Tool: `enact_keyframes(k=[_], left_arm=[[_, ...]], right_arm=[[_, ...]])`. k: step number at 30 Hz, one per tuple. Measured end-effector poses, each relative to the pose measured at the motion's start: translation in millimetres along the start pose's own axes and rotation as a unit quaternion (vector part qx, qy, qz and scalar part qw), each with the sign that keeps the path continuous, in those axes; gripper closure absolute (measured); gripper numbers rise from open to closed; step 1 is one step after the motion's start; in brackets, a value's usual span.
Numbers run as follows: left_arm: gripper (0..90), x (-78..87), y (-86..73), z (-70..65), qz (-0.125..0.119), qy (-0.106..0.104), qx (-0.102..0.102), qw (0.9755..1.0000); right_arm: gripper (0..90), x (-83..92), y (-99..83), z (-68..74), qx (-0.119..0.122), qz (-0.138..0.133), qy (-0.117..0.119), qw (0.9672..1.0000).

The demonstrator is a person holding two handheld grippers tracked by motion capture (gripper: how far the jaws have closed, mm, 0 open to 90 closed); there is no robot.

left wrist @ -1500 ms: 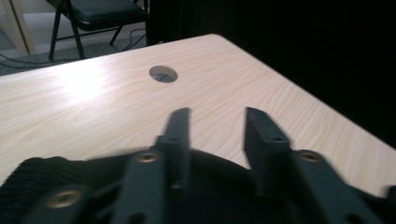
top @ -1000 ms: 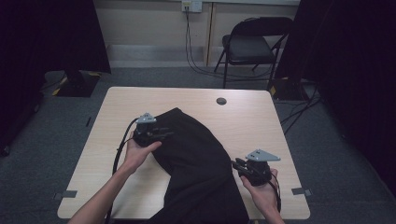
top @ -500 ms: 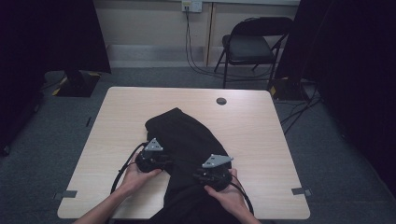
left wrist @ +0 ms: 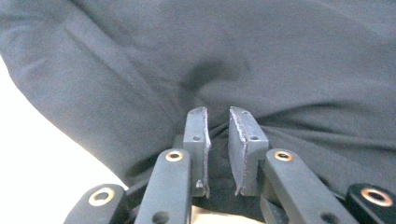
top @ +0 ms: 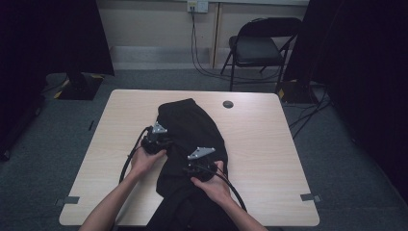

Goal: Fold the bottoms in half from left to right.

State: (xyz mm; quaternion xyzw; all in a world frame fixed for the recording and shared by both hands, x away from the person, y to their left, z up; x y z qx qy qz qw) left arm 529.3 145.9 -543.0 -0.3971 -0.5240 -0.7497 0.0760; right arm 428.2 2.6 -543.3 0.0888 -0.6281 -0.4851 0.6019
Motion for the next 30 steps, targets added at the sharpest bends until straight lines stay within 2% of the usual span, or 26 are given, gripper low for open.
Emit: enact_keyframes(k=[1, 2, 3, 4, 5, 6, 8, 10, 12, 15, 16, 17, 18, 19, 21, 23, 24, 26, 27, 28, 29, 30], left_arm=[[77.4, -3.7, 2.5, 6.3, -0.002, 0.012, -0.011, 0.9999], [77.4, -6.7, 3.8, 14.3, -0.003, 0.034, -0.024, 0.9991], [77.4, -10.2, 5.1, 22.5, -0.004, 0.041, -0.006, 0.9991], [77.4, -11.6, 4.9, 27.0, -0.006, 0.040, 0.003, 0.9992], [77.0, -13.2, 4.0, 32.4, -0.015, 0.035, 0.017, 0.9991], [76.7, -13.2, 4.0, 32.4, -0.015, 0.035, 0.017, 0.9991], [75.4, -12.2, 2.6, 33.1, -0.019, 0.032, 0.022, 0.9991], [66.7, -8.4, 0.6, 29.0, -0.018, 0.025, 0.041, 0.9987], [63.1, 0.5, 0.5, 21.5, -0.017, 0.011, 0.047, 0.9987], [61.9, 23.9, 5.5, 11.1, -0.038, 0.003, 0.032, 0.9988], [61.9, 31.9, 7.0, 8.4, -0.043, -0.003, 0.030, 0.9986], [60.2, 44.4, 7.8, 4.2, -0.047, -0.015, 0.024, 0.9985], [60.2, 44.4, 7.8, 4.2, -0.047, -0.015, 0.024, 0.9985], [60.2, 51.7, 6.4, 2.1, -0.052, -0.019, 0.027, 0.9981], [60.2, 58.3, -0.5, -2.0, -0.054, -0.032, 0.035, 0.9974], [60.2, 58.7, -10.6, -8.5, -0.052, -0.045, 0.037, 0.9969], [60.2, 56.9, -15.4, -12.5, -0.046, -0.052, 0.032, 0.9971], [59.6, 53.9, -18.1, -15.8, -0.040, -0.051, 0.019, 0.9977], [59.4, 52.5, -19.0, -16.5, -0.040, -0.049, 0.021, 0.9978], [59.4, 50.5, -20.2, -17.7, -0.036, -0.052, 0.024, 0.9977], [59.1, 44.9, -24.5, -20.5, -0.023, -0.042, 0.006, 0.9988], [58.8, 44.9, -24.5, -20.5, -0.023, -0.042, 0.006, 0.9988]], right_arm=[[62.2, 0.3, 8.1, 0.0, 0.008, 0.004, 0.001, 1.0000], [62.2, 0.3, 8.1, 0.0, 0.008, 0.004, 0.001, 1.0000], [62.4, 6.1, 13.4, 3.8, 0.019, -0.012, 0.014, 0.9997], [59.9, 16.6, 17.6, 8.5, 0.014, -0.028, 0.021, 0.9993], [55.7, 34.9, 18.0, 14.6, 0.019, -0.041, 0.018, 0.9988], [55.7, 34.9, 18.0, 14.6, 0.019, -0.041, 0.018, 0.9988], [56.4, 55.9, 10.2, 16.3, 0.021, -0.042, 0.006, 0.9989], [56.9, 71.6, -5.2, 10.5, 0.010, -0.035, -0.008, 0.9993], [56.8, 84.6, -25.5, 1.5, -0.004, -0.025, -0.034, 0.9991], [54.1, 94.5, -47.2, -1.2, -0.022, -0.011, -0.035, 0.9991], [53.8, 95.6, -53.4, 0.1, -0.027, -0.005, -0.028, 0.9992], [53.9, 93.8, -61.4, 3.3, -0.033, 0.003, -0.008, 0.9994], [53.9, 93.8, -61.4, 3.3, -0.033, 0.003, -0.008, 0.9994], [54.6, 91.9, -62.7, 3.5, -0.028, 0.005, -0.008, 0.9996], [57.8, 82.7, -63.1, 5.4, -0.021, 0.018, 0.001, 0.9996], [78.5, 75.2, -62.2, 5.5, -0.012, 0.034, -0.006, 0.9993], [86.4, 73.2, -62.4, 5.2, -0.009, 0.040, -0.011, 0.9991], [89.5, 77.6, -61.5, 3.9, -0.007, 0.036, -0.027, 0.9990], [89.7, 84.0, -60.9, 3.2, -0.010, 0.027, -0.035, 0.9990], [89.8, 92.5, -60.9, 1.7, -0.013, 0.016, -0.046, 0.9987], [89.8, 113.0, -63.5, -3.7, -0.027, -0.006, -0.065, 0.9975], [89.8, 113.0, -63.5, -3.7, -0.027, -0.006, -0.065, 0.9975]])
Point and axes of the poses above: each handheld gripper's, and its own axes: x roughly backward along the jaws, y roughly out of its top, z roughly to its left, the point moved 7 cm from there along -x, roughly forward along the jaws, and after that the axes turned 12 degrees about y, right-handed, at the moved point
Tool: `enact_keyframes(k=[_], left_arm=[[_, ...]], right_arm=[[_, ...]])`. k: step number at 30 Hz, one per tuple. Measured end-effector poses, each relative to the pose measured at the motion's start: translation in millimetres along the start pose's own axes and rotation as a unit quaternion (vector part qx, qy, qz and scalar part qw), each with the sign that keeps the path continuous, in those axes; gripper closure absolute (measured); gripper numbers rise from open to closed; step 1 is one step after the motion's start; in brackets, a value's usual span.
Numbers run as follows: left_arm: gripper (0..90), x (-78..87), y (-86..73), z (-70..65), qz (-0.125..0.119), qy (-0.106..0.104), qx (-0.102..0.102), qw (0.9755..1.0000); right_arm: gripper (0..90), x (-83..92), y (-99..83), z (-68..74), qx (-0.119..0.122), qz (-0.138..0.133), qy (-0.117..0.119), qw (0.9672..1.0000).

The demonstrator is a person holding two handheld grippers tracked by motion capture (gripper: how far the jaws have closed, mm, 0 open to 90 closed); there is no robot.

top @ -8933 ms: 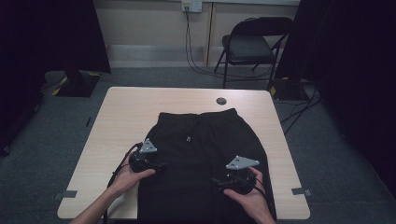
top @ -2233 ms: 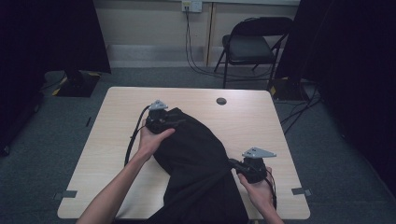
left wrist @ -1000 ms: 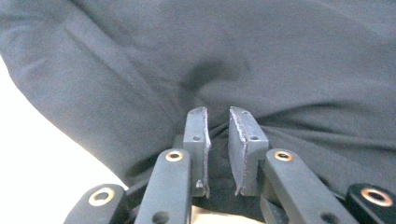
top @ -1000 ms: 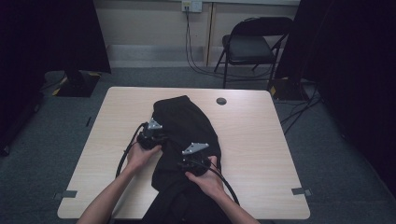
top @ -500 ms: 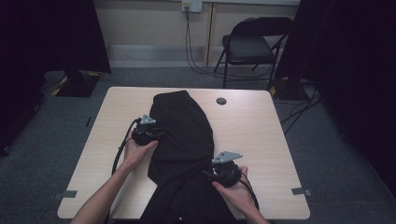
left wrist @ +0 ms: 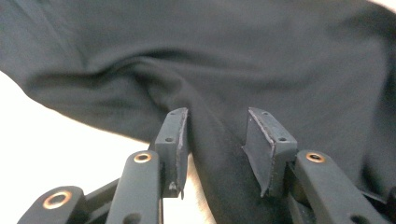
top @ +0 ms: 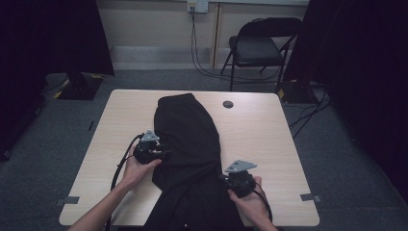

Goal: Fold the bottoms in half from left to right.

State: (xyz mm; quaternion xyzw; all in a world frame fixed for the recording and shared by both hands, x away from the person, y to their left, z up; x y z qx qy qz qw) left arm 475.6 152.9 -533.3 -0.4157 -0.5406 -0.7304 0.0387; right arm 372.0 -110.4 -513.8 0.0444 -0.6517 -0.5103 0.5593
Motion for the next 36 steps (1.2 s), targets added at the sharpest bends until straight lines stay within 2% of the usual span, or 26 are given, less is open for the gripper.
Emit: enact_keyframes(k=[1, 3, 4, 5, 6, 7, 8, 9, 10, 11, 12, 14, 16, 18, 19, 21, 22, 23, 24, 25, 26, 28, 29, 31, 33, 36], left_arm=[[57.8, -4.3, -4.2, -0.5, 0.009, 0.008, -0.014, 0.9998], [55.3, -7.4, -6.1, -1.9, 0.013, -0.001, -0.012, 0.9998], [51.8, -8.2, -6.6, -2.8, 0.015, -0.003, -0.008, 0.9999], [52.0, -8.9, -7.0, -2.9, 0.019, 0.004, -0.012, 0.9997], [53.1, -8.7, -6.5, -3.7, 0.022, 0.013, -0.019, 0.9995], [54.4, -9.0, -5.8, -5.3, 0.021, 0.020, -0.022, 0.9993], [54.4, -9.0, -5.8, -5.3, 0.021, 0.020, -0.022, 0.9993], [54.4, -9.5, -5.4, -5.5, 0.018, 0.022, -0.030, 0.9992], [54.4, -9.5, -5.4, -5.5, 0.018, 0.022, -0.030, 0.9992], [54.4, -11.0, -4.8, -4.9, 0.012, 0.021, -0.033, 0.9992], [54.4, -11.0, -4.8, -4.9, 0.012, 0.021, -0.033, 0.9992], [54.3, -12.2, -4.1, -3.4, 0.010, 0.028, -0.026, 0.9992], [54.5, -13.1, -3.3, -1.0, 0.004, 0.039, -0.039, 0.9985], [56.4, -15.4, -2.2, 2.3, -0.004, 0.048, -0.031, 0.9984], [56.6, -15.9, -2.1, 4.2, -0.005, 0.052, -0.031, 0.9981], [58.8, -17.0, -2.0, 7.5, -0.010, 0.053, -0.030, 0.9981], [58.8, -17.7, -2.2, 10.2, -0.013, 0.053, -0.027, 0.9982], [58.8, -18.8, -2.7, 14.0, -0.013, 0.049, -0.012, 0.9986], [58.9, -19.3, -2.6, 16.6, -0.014, 0.052, -0.006, 0.9985], [58.8, -19.5, -2.3, 20.4, -0.008, 0.056, -0.008, 0.9983], [58.8, -20.5, -0.3, 24.6, -0.001, 0.060, -0.016, 0.9981], [58.8, -21.9, 0.5, 31.9, 0.003, 0.072, -0.011, 0.9974], [58.8, -22.3, -0.1, 34.2, 0.002, 0.071, 0.000, 0.9975], [58.8, -22.6, -1.2, 35.6, -0.003, 0.063, 0.015, 0.9979], [54.3, -20.5, -2.5, 38.3, 0.011, 0.064, 0.030, 0.9974], [52.3, -14.4, -4.7, 37.9, 0.021, 0.061, 0.016, 0.9978]], right_arm=[[89.8, 18.2, -9.2, -11.7, -0.008, -0.004, -0.028, 0.9996], [89.7, 23.7, -14.5, -17.2, -0.015, -0.002, -0.039, 0.9991], [88.2, 32.0, -25.5, -27.8, -0.049, -0.005, -0.047, 0.9977], [85.5, 34.6, -30.8, -32.9, -0.069, -0.001, -0.050, 0.9964], [81.5, 37.4, -36.4, -39.1, -0.081, 0.009, -0.067, 0.9944], [68.1, 43.3, -36.5, -45.4, -0.080, 0.003, -0.092, 0.9925], [68.1, 43.3, -36.5, -45.4, -0.080, 0.003, -0.092, 0.9925], [62.6, 43.1, -24.0, -39.1, -0.062, -0.025, -0.082, 0.9944], [62.6, 43.1, -24.0, -39.1, -0.062, -0.025, -0.082, 0.9944], [58.7, 31.8, -8.4, -24.1, -0.045, -0.038, -0.052, 0.9969], [58.7, 31.8, -8.4, -24.1, -0.045, -0.038, -0.052, 0.9969], [56.4, 12.6, 6.5, -5.5, -0.013, -0.033, -0.022, 0.9991], [53.9, -8.0, 20.7, 10.4, 0.006, -0.025, 0.000, 0.9997], [51.7, -31.9, 34.4, 24.2, 0.027, -0.014, 0.025, 0.9992], [50.9, -40.6, 37.8, 28.2, 0.025, -0.010, 0.033, 0.9991], [49.2, -57.4, 42.3, 35.9, 0.043, 0.000, 0.048, 0.9979], [49.2, -57.4, 42.3, 35.9, 0.043, 0.000, 0.048, 0.9979], [48.5, -63.0, 44.0, 37.5, 0.048, 0.000, 0.054, 0.9974], [49.3, -68.0, 46.4, 41.4, 0.055, -0.003, 0.075, 0.9957], [49.2, -70.1, 47.6, 43.0, 0.055, -0.006, 0.083, 0.9951], [48.9, -72.4, 48.5, 44.4, 0.055, -0.005, 0.086, 0.9947], [48.6, -76.3, 48.7, 46.8, 0.055, -0.003, 0.096, 0.9939], [48.6, -78.2, 47.9, 48.7, 0.061, 0.000, 0.100, 0.9931], [47.2, -80.2, 47.0, 49.5, 0.074, 0.004, 0.090, 0.9932], [43.6, -84.4, 50.1, 47.3, 0.083, 0.002, 0.085, 0.9929], [42.4, -86.6, 54.9, 42.6, 0.087, -0.005, 0.085, 0.9926]])
Point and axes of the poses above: each handheld gripper's, and its own axes: x roughly backward along the jaws, y roughly out of its top, z roughly to its left, the point moved 7 cm from there along -x, roughly forward along the jaws, and after that the axes turned 12 degrees about y, right-handed, at the moved point
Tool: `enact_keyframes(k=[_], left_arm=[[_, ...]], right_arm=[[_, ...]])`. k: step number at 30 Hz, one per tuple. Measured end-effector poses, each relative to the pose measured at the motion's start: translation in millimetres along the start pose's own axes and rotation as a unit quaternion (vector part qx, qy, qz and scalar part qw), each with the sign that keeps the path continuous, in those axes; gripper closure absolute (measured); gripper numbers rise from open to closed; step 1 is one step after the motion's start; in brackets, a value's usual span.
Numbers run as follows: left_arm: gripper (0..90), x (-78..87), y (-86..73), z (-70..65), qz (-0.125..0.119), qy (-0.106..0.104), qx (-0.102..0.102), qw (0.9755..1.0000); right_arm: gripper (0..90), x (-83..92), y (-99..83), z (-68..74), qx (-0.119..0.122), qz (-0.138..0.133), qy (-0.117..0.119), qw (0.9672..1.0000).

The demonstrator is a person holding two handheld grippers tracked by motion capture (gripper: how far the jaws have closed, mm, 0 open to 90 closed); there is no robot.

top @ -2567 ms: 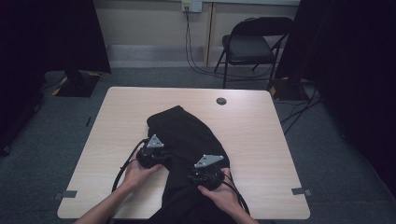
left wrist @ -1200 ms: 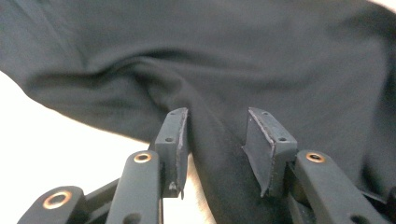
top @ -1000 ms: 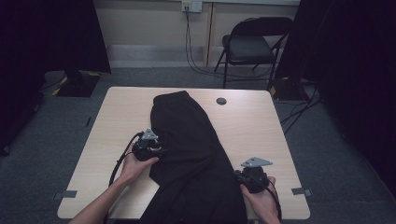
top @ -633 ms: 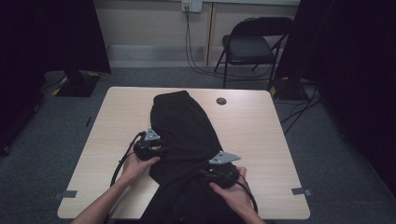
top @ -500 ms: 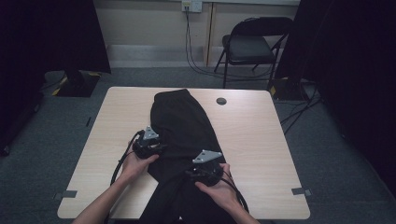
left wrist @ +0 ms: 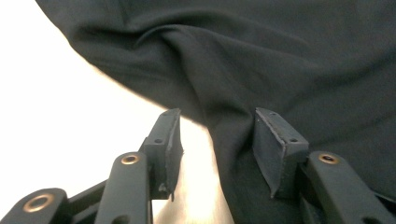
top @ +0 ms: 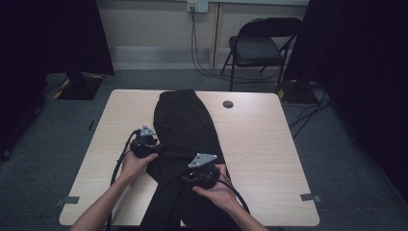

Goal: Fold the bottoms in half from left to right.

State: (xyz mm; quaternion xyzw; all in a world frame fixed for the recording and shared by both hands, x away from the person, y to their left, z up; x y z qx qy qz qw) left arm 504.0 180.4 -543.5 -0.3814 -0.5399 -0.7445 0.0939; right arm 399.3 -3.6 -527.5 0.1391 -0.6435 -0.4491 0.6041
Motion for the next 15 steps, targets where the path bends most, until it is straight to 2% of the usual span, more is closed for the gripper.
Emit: enact_keyframes(k=[2, 3, 5, 6, 7, 8, 9, 12, 14, 15], left_arm=[[51.5, 7.8, -2.4, -0.8, 0.004, -0.010, -0.004, 0.9999], [50.3, 18.5, -2.5, -1.0, -0.004, -0.018, 0.002, 0.9998], [49.9, 23.9, -2.4, -1.8, -0.010, -0.025, 0.005, 0.9996], [49.9, 28.2, -3.3, -2.7, -0.014, -0.032, 0.006, 0.9994], [49.9, 31.9, -9.9, -3.8, -0.009, -0.030, -0.007, 0.9995], [49.9, 31.9, -9.9, -3.8, -0.009, -0.030, -0.007, 0.9995], [49.9, 31.9, -15.9, -3.9, -0.008, -0.029, -0.010, 0.9995], [49.1, 31.3, -18.9, -2.2, -0.003, -0.026, -0.008, 0.9996], [49.1, 29.5, -21.2, -1.4, 0.003, -0.010, -0.025, 0.9996], [49.0, 28.6, -21.9, -1.4, 0.003, -0.010, -0.026, 0.9996]], right_arm=[[41.9, -2.7, 1.5, -3.9, -0.013, -0.003, 0.022, 0.9997], [43.8, -6.5, -2.3, -5.8, -0.010, 0.005, 0.021, 0.9997], [47.0, -8.6, -4.9, -5.3, -0.012, 0.009, 0.027, 0.9995], [56.4, -10.2, -7.0, -4.7, -0.012, 0.011, 0.029, 0.9994], [75.1, -10.9, -9.6, -2.0, -0.009, 0.016, 0.033, 0.9993], [75.1, -10.9, -9.6, -2.0, -0.009, 0.016, 0.033, 0.9993], [86.6, -6.7, -9.0, 1.2, -0.006, 0.012, 0.037, 0.9992], [87.7, 2.5, -6.6, 4.6, -0.002, 0.004, 0.038, 0.9992], [88.1, 16.7, -3.5, 7.1, 0.000, -0.009, 0.041, 0.9991], [88.2, 25.5, -2.2, 7.4, -0.001, -0.017, 0.043, 0.9989]])
Point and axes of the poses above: each handheld gripper's, and its own axes: x roughly backward along the jaws, y roughly out of its top, z roughly to its left, the point moved 7 cm from there along -x, roughly forward along the jaws, and after that the axes turned 12 degrees about y, right-handed, at the moved point
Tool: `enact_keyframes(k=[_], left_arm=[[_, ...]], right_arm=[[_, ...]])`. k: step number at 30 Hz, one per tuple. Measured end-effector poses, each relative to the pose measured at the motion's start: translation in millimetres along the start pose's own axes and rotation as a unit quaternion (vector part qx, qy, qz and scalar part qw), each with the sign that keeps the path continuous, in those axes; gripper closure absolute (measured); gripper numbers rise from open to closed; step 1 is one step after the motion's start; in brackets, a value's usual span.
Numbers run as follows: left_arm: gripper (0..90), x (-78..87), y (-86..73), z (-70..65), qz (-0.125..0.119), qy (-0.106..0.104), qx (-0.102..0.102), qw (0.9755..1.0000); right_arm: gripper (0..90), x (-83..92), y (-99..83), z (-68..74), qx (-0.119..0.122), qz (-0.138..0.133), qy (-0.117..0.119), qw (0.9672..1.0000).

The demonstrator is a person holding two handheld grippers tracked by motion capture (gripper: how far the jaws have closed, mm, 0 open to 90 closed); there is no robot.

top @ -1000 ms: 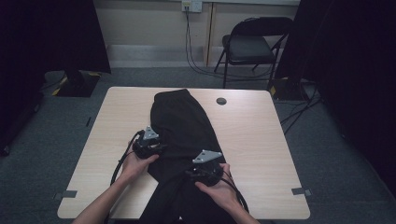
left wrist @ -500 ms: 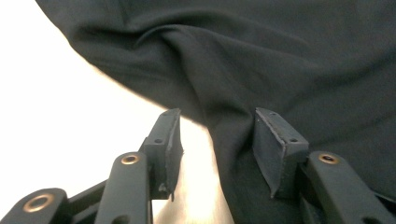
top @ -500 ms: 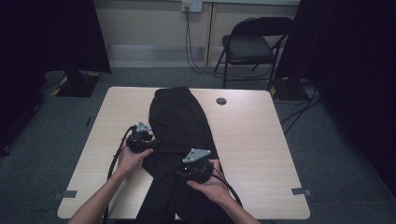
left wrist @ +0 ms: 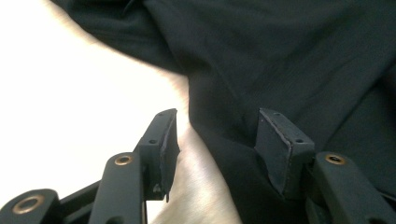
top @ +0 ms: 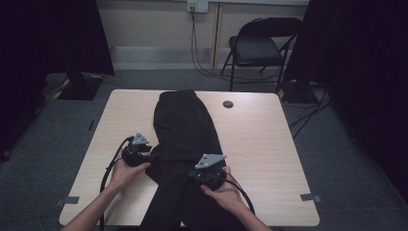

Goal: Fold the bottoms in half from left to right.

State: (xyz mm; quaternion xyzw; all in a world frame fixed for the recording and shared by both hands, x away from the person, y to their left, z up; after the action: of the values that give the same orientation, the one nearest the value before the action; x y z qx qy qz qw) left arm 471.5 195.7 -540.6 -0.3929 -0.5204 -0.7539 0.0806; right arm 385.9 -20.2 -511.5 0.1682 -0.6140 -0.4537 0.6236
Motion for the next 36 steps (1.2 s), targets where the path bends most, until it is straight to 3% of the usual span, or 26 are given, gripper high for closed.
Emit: enact_keyframes(k=[3, 4, 5, 7, 12, 13, 14, 15, 17, 19, 22, 24, 26, 28, 32, 34, 36], left_arm=[[48.8, 0.0, -1.5, 2.5, 0.010, 0.019, -0.008, 0.9997], [48.9, 0.1, -2.4, 2.6, 0.009, 0.018, -0.004, 0.9998], [48.9, 0.2, -3.3, 2.7, 0.008, 0.013, 0.003, 0.9999], [47.5, 0.5, -4.4, 3.0, 0.012, 0.009, 0.009, 0.9998], [45.0, 2.0, -3.6, -8.2, 0.016, -0.003, -0.010, 0.9998], [45.0, 3.0, -3.7, -9.8, 0.016, -0.001, -0.014, 0.9998], [44.8, 4.3, -4.0, -10.0, 0.018, 0.003, -0.020, 0.9996], [44.8, 5.6, -4.8, -9.5, 0.022, 0.006, -0.020, 0.9995], [42.9, 8.5, -6.7, -5.8, 0.034, 0.008, -0.014, 0.9993], [42.9, 13.7, -5.6, -5.6, 0.023, 0.002, -0.010, 0.9997], [50.2, 22.1, 6.1, -10.4, -0.016, -0.009, -0.008, 0.9998], [56.9, 23.5, 15.6, -20.3, -0.033, -0.027, -0.016, 0.9989], [62.2, 21.9, 23.0, -28.2, -0.047, -0.026, -0.022, 0.9983], [62.7, 17.1, 25.1, -36.3, -0.045, -0.051, -0.020, 0.9975], [57.7, 0.1, 9.1, -51.6, -0.009, -0.061, -0.058, 0.9964], [56.7, -1.0, 7.9, -52.8, -0.013, -0.057, -0.054, 0.9968], [55.3, -1.0, 8.0, -53.3, -0.016, -0.049, -0.058, 0.9970]], right_arm=[[88.4, 31.2, -2.9, -2.5, 0.002, -0.014, -0.014, 0.9998], [88.4, 46.6, -10.2, -7.9, -0.006, -0.017, -0.027, 0.9995], [88.4, 46.6, -10.2, -7.9, -0.006, -0.017, -0.027, 0.9995], [88.4, 62.9, -24.0, -16.5, -0.017, -0.015, -0.043, 0.9988], [87.6, 74.0, -54.3, -24.7, -0.033, 0.014, -0.066, 0.9971], [83.6, 75.6, -57.9, -24.4, -0.039, 0.021, -0.068, 0.9967], [77.4, 79.4, -57.4, -24.9, -0.032, 0.022, -0.087, 0.9955], [77.4, 79.4, -57.4, -24.9, -0.032, 0.022, -0.087, 0.9955], [68.1, 86.5, -52.0, -26.8, -0.040, 0.000, -0.091, 0.9951], [67.5, 88.1, -47.2, -30.1, -0.045, -0.008, -0.094, 0.9945], [65.1, 79.2, -35.4, -34.9, -0.045, -0.019, -0.093, 0.9945], [65.1, 65.3, -26.1, -39.1, -0.035, -0.015, -0.087, 0.9955], [65.4, 44.6, -14.6, -48.2, -0.034, -0.012, -0.072, 0.9967], [63.1, 29.1, -6.5, -57.9, -0.036, -0.009, -0.075, 0.9965], [56.6, 5.5, -3.5, -75.4, -0.045, 0.007, -0.082, 0.9956], [50.0, -3.7, -11.3, -82.1, -0.055, 0.024, -0.087, 0.9944], [49.1, -6.1, -17.9, -82.8, -0.047, 0.035, -0.083, 0.9949]])
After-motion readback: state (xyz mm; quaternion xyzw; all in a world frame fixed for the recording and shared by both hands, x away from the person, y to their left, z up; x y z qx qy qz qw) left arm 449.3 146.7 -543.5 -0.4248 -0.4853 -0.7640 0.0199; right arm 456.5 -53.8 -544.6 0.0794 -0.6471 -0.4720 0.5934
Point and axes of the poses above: each handheld gripper's, and its own axes: x roughly backward along the jaws, y roughly out of its top, z roughly to its left, the point moved 7 cm from there along -x, roughly forward along the jaws, and after that the axes turned 12 degrees about y, right-handed, at the moved point
